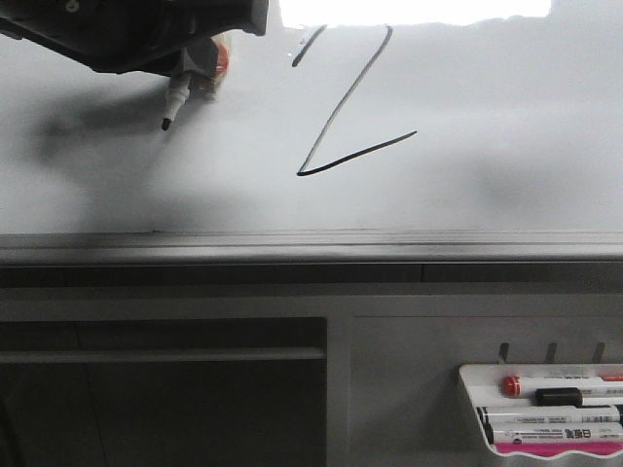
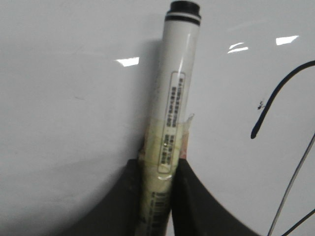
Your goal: Write number 2 on whiteboard
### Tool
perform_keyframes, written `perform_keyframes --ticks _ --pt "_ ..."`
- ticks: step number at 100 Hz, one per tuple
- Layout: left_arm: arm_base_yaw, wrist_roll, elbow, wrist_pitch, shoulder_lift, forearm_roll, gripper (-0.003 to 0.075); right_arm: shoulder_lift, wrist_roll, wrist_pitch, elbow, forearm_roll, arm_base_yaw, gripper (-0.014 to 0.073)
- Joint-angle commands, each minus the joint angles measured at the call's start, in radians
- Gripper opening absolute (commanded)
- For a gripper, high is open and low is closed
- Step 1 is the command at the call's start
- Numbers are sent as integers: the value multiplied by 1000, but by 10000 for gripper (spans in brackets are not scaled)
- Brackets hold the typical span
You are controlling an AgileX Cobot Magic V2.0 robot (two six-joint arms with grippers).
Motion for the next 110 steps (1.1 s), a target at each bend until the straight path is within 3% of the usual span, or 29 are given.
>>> perform_keyframes --ticks 1,12,34,42,58,68,73,80,85,96,102,110 --pt "2 -10 -32 -81 -15 22 -17 -19 -3 -13 -22 48 -8 444" --pt "2 -9 -32 -66 -15 22 60 -19 -3 -13 -22 48 -8 444" --pt "2 -3 -32 -23 -39 22 445 -19 -3 -13 -22 32 -8 444" --pt "0 4 -25 -15 -65 22 483 -19 -3 -17 -22 27 -13 444" --pt "0 134 5 65 -173 18 482 -64 -1 -35 -22 22 -78 418" --pt "0 233 49 107 -267 18 468 -117 13 -47 -22 1 -141 296" --pt "0 270 70 122 -317 18 445 -141 13 -47 -18 -3 -169 190" --pt "0 317 104 146 -377 18 372 -171 13 -61 2 -3 -181 33" --pt "0 340 128 161 -433 18 265 -193 13 -77 24 -3 -181 -76" --pt "0 341 191 193 -545 18 -25 -259 -14 -139 101 -1 -181 -67" --pt "0 341 230 199 -613 15 -20 -306 -55 -167 152 39 -181 -67" --pt "0 340 299 201 -704 8 -20 -368 -203 -173 245 168 -181 -67"
